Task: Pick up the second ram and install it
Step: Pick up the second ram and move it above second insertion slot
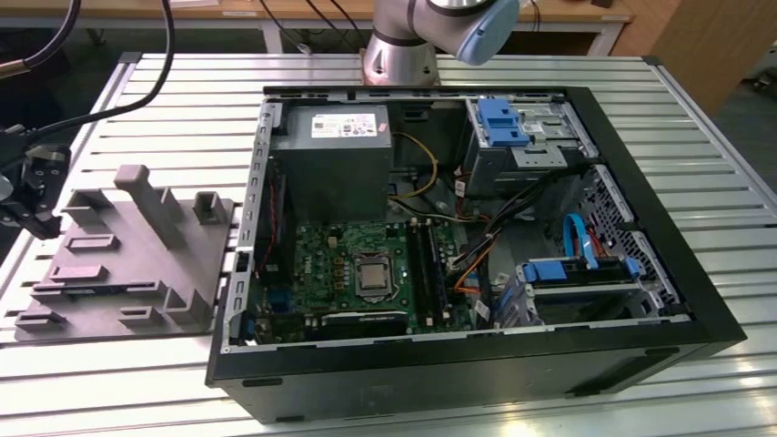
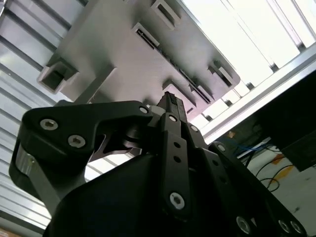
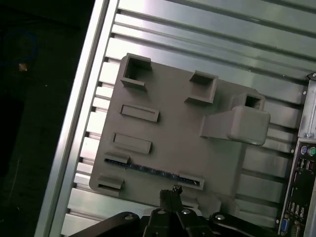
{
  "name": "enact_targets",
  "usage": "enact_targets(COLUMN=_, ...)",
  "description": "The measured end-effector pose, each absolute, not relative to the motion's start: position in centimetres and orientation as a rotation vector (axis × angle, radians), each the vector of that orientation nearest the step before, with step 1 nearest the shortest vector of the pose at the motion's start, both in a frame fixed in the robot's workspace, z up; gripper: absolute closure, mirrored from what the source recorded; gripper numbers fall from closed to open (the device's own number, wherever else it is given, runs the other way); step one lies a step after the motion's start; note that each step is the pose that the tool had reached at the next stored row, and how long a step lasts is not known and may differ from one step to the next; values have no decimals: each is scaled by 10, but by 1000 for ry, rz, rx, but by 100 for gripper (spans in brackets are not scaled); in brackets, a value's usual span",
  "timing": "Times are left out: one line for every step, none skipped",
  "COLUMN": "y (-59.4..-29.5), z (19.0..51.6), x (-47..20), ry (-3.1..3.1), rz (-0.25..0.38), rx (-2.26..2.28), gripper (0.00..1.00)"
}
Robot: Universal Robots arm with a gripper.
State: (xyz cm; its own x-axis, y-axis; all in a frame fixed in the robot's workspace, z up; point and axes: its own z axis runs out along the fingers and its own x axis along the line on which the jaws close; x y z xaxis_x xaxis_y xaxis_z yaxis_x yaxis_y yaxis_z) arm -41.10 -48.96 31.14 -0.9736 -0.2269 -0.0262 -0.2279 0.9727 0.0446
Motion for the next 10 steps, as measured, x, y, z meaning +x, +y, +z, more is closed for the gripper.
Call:
enact_targets(y=-490, z=311, x=-411, ry=3096, rz=74, rx=-388, gripper=90)
enact_targets(y=-490, z=311, x=-411, ry=3093, rz=74, rx=-415, gripper=90)
enact_targets(y=-490, z=311, x=-411, ry=3089, rz=75, rx=-444, gripper=90)
enact_targets(y=-490, z=311, x=-411, ry=3086, rz=75, rx=-471, gripper=90)
enact_targets(y=-490, z=311, x=-411, ry=3082, rz=75, rx=-499, gripper=90)
enact_targets(y=-490, z=311, x=-411, ry=3078, rz=76, rx=-527, gripper=90)
enact_targets(y=-490, z=311, x=-411, ry=3073, rz=76, rx=-555, gripper=90)
enact_targets(y=-490, z=311, x=-411, ry=3068, rz=76, rx=-584, gripper=90)
enact_targets(y=-490, z=310, x=-411, ry=3063, rz=76, rx=-612, gripper=90)
enact_targets(y=-490, z=310, x=-411, ry=3058, rz=77, rx=-640, gripper=90)
